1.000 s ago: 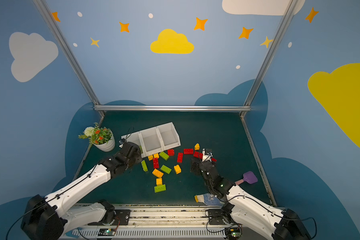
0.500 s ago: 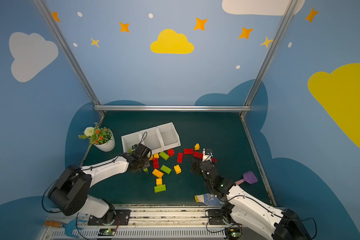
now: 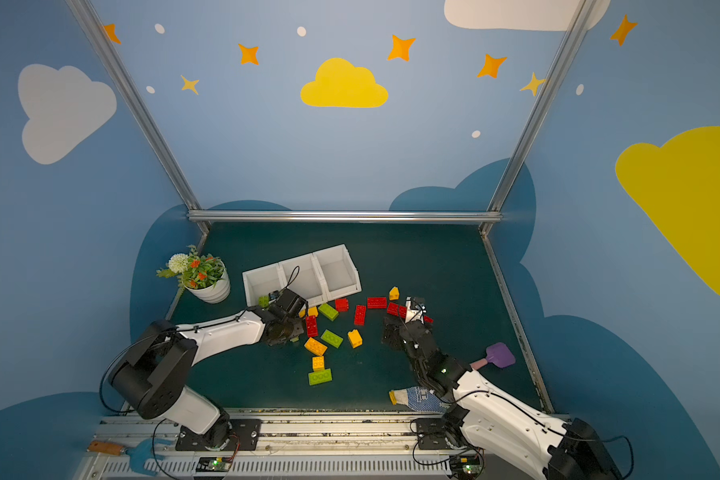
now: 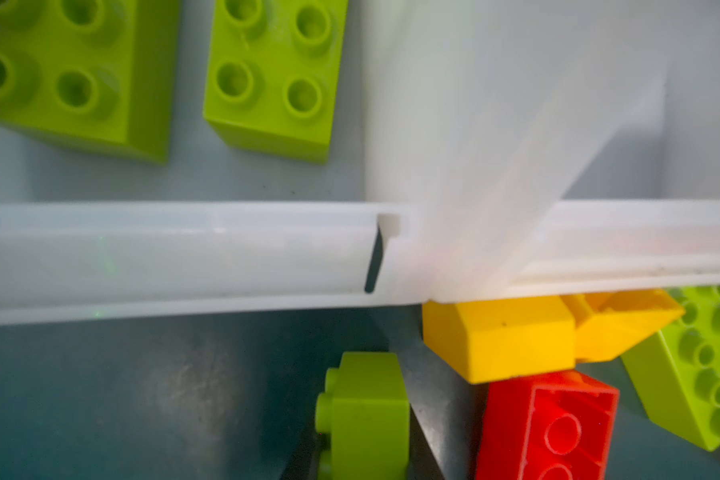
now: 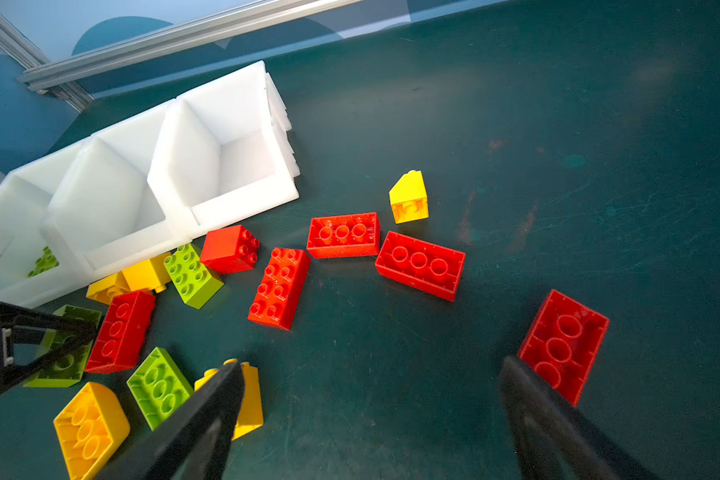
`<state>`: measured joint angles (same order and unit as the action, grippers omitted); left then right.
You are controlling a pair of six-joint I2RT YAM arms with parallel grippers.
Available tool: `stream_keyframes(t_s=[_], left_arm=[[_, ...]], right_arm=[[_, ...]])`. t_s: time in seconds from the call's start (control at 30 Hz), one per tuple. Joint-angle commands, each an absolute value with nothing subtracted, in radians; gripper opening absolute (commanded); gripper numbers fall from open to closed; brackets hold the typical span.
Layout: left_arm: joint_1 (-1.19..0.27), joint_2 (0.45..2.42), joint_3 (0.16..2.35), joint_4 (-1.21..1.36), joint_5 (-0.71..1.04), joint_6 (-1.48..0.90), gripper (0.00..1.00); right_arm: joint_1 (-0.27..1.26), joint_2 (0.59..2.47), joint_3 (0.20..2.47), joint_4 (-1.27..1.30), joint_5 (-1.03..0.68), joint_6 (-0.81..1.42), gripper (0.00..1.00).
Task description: Sort the legos into containers by color
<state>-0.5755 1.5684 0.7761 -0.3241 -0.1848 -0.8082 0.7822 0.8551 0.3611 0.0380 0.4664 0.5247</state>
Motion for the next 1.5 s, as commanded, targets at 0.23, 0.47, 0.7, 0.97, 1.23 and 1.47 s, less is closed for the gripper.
stream_keyframes(t_s=[0.23,0.47,0.7,0.97,1.23,1.47], left_arm=[[-0.591,1.382,0.802,-0.444,-0.232,-0.811,0.18],[-0.586,1.209,0.814,-0.537,-0.315,-0.784,0.17],[-0.462,1.189,0.877,-0.557,-0.285,-0.714,0.18],[-0.326,1.364,1.001,-0.533,-0.195,-0.663,0.19],[-0.260,1.546,1.081,-0.509,-0.146,-0.649,0.21],[-0.230,1.620,1.105,-0.500,-0.116,-0.672,0.27]], right_arm=[[0.778,0.848,0.391,0.023,0.457,0.541,0.94],[0.777,0.839,0.391,0.019,0.457,0.542,0.94],[0.778,0.836,0.392,0.018,0.449,0.546,0.94],[0.776,0.831,0.392,0.012,0.469,0.548,0.94],[0.776,0.828,0.391,0.013,0.450,0.557,0.94],[0.774,0.859,0.400,0.014,0.424,0.557,0.94]])
